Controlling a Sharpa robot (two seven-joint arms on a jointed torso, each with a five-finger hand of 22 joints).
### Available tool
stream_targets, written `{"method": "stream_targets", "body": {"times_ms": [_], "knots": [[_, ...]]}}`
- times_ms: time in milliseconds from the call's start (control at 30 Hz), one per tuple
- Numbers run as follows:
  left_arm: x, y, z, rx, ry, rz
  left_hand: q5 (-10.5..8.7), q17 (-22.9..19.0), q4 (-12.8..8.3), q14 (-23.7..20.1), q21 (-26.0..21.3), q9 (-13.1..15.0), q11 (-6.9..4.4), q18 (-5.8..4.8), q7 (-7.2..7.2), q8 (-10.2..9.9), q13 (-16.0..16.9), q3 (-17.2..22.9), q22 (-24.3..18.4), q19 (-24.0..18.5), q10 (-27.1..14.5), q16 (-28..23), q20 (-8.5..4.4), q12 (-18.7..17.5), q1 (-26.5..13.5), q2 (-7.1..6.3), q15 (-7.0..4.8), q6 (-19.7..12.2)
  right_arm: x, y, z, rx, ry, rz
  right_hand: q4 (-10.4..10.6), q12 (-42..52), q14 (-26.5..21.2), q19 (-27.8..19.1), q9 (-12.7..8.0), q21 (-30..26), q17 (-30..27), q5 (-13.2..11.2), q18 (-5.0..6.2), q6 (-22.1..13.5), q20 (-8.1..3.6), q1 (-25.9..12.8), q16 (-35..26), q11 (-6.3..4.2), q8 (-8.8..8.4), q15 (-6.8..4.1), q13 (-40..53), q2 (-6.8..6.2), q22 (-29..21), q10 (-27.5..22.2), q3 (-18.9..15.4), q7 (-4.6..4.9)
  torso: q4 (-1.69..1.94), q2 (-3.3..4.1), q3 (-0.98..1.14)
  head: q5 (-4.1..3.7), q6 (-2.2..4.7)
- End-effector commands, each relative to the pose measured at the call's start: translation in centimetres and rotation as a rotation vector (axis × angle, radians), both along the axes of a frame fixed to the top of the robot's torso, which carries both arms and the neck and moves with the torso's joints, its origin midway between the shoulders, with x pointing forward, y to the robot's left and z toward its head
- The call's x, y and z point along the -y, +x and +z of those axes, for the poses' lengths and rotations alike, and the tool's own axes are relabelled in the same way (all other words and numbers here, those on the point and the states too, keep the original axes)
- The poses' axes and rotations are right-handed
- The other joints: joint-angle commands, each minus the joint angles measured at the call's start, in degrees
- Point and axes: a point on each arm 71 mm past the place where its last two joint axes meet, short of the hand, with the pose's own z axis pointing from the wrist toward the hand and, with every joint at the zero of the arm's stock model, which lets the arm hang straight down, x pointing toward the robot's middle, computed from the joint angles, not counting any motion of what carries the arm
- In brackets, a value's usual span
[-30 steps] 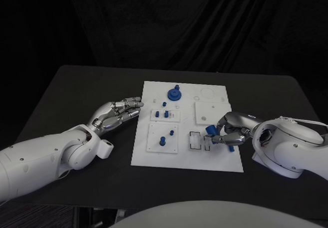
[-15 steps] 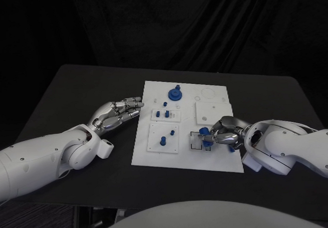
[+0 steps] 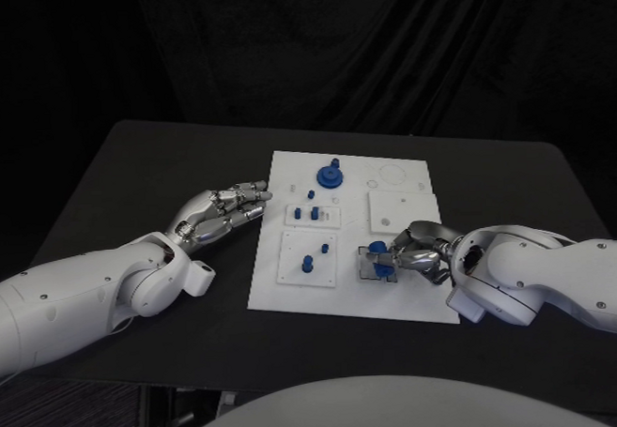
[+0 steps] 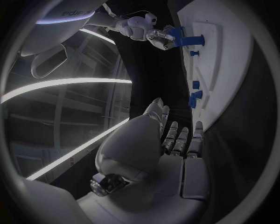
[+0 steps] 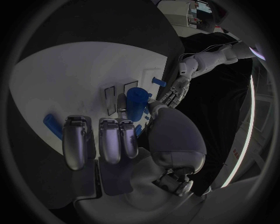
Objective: Assemble the parts on the task board
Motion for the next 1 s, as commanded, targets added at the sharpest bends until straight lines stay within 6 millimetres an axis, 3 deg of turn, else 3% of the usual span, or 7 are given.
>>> {"method": "stream_targets", "body": {"times_ms": [33,533,1000], "knots": [[0.23,-0.15,0.68,0.074,-0.072,-0.022,0.28,0.1,0.0,0.1,0.2,0.0,0.5,0.93,0.16,0.2,0.0,0.4,-0.1,-0.1,0.1,0.4,0.37,-0.1,-0.1,0.53,0.33,0.2,-0.08,-0.25,-0.44,-0.051,-0.018,0.009,0.5,0.1,5.4,3.8,-0.1,-0.3,11.6,0.3,0.31,-0.6,0.57,-0.2,-0.4,0.65,-0.35,0.53,15.1,0.66,13.5,6.0,-1.0,0.16,0.0,0.0,-0.02,0.04,-0.01],[0.22,-0.13,0.59,0.07,-0.07,-0.022,0.29,0.1,0.0,0.2,0.2,0.0,0.49,0.93,0.21,0.2,0.0,0.4,-0.1,-0.1,0.1,0.4,0.39,-0.1,-0.1,0.52,0.46,0.2,-0.23,-0.18,-0.8,-0.073,-0.032,0.02,3.0,0.1,5.2,3.4,-0.1,-1.1,10.8,0.4,0.53,-1.1,0.93,-3.3,-0.7,0.96,-1.1,0.82,15.1,0.83,13.2,6.0,-4.6,0.45,-0.01,-0.09,0.03,0.3,-0.01],[0.19,-0.23,0.35,0.063,-0.07,-0.023,0.28,0.1,0.0,0.3,0.2,0.0,0.46,0.88,0.26,0.2,0.0,0.4,-0.2,-0.1,0.1,0.5,0.46,-0.1,-0.1,0.54,0.73,0.2,-0.35,0.06,-0.69,-0.039,-0.008,0.014,3.4,0.1,5.1,3.3,0.1,-1.5,10.5,0.3,0.63,-1.6,1.11,-10.5,-0.9,1.15,-1.72,0.98,15.1,3.67,13.0,6.0,-9.7,0.65,-0.08,-0.14,0.08,0.6,-0.01]]}}
